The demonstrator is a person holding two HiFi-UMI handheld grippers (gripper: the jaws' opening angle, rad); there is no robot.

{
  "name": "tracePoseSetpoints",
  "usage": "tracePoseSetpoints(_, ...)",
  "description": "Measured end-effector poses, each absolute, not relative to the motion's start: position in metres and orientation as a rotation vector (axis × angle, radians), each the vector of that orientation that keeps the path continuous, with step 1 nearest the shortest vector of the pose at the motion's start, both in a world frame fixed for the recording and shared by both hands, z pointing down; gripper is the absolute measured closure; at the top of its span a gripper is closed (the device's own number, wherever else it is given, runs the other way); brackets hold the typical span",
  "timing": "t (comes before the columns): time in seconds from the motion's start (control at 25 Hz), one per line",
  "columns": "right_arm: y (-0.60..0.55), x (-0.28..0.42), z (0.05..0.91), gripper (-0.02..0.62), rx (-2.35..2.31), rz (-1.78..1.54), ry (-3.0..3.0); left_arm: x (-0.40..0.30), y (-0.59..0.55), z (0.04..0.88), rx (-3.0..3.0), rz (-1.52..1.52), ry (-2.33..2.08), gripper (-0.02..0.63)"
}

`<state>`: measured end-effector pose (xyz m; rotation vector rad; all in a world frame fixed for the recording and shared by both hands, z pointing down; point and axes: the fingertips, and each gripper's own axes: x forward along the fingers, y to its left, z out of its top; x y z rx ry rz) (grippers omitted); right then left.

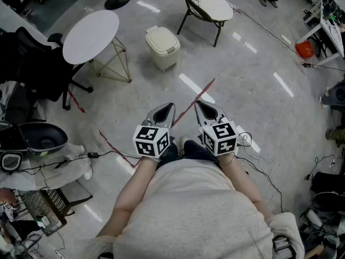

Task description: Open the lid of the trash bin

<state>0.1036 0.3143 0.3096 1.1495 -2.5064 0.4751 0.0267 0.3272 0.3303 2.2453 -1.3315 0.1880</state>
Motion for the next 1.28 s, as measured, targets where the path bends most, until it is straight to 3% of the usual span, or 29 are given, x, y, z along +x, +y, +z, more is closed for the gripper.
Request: tracePoseSetpoints(1.28,0.299,0.142,0.306,0.589,1.146,0.514,-2.571,0.059,0.314,0.333,2.186,0.158,-1.409,0.604)
